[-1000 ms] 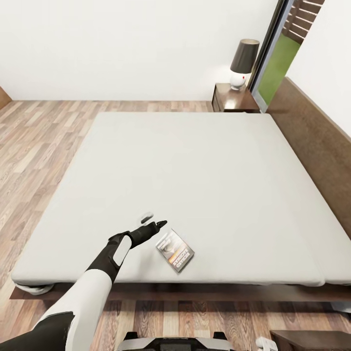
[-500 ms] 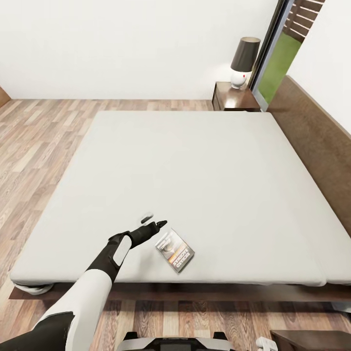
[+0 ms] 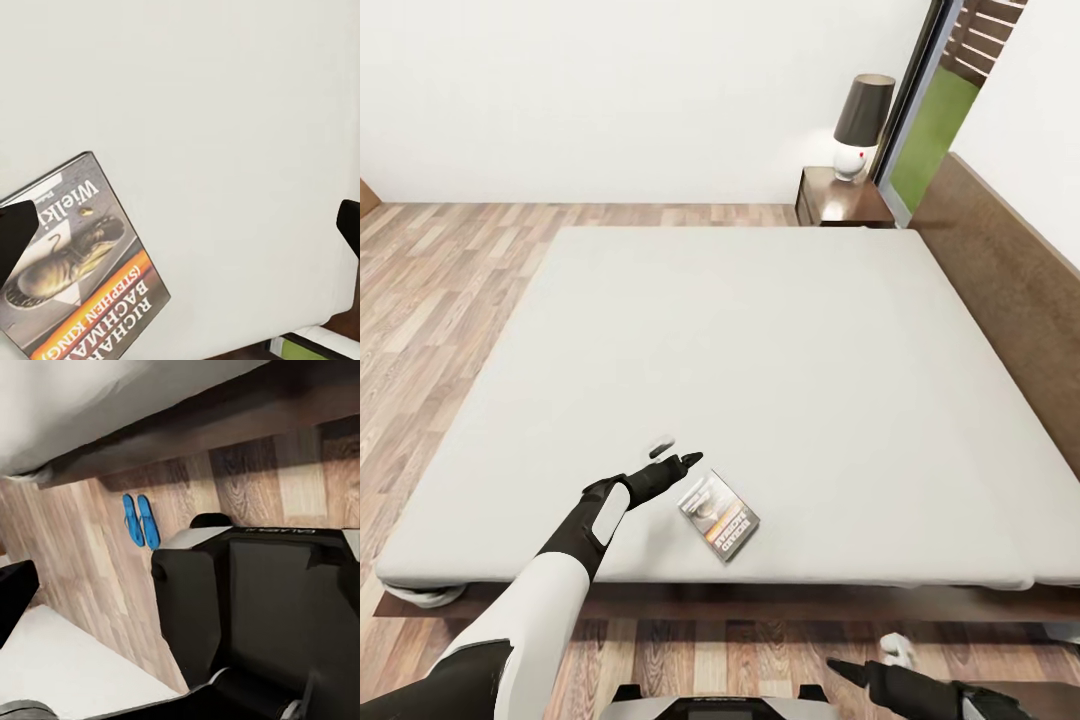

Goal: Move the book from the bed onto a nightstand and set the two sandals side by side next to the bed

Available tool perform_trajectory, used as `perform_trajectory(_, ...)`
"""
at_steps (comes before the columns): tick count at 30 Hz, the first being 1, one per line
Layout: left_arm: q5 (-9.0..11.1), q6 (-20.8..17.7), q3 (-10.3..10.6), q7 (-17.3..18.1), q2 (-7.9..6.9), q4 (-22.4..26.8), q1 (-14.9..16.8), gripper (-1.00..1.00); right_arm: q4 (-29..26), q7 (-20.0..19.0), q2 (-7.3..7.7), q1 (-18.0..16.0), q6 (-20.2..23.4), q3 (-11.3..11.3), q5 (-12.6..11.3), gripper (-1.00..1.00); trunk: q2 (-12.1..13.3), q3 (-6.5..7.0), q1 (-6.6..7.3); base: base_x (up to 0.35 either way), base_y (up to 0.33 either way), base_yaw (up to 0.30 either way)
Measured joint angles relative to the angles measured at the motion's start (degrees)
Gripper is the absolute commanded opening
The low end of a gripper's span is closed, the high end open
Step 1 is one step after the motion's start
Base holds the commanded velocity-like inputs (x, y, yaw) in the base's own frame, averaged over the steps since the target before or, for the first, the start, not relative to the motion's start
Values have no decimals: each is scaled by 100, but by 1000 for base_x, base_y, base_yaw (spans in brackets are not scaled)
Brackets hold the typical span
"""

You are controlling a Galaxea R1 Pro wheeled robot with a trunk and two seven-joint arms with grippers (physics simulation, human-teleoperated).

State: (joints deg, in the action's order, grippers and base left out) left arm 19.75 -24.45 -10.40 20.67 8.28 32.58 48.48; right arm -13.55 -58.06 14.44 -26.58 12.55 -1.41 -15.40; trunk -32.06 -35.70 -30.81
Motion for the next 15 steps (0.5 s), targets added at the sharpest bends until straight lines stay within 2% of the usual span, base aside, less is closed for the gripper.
perform_trajectory(1, 0, 0, 2, 3, 0, 0, 0, 100, -45, -252, 18, 2, 26, -2, 0, 100, -40, -18, -22, 0, 0, 0)
perform_trajectory(5, 0, 0, 6, 4, 7, 0, 0, 100, -92, -622, 41, 4, 44, 3, -6, 100, -201, -90, -110, 0, 0, 0)
perform_trajectory(15, 0, 0, 7, 9, 9, 0, 0, 100, -30, -629, 32, 6, -14, 28, 3, 100, -603, -270, -330, 0, 0, 0)
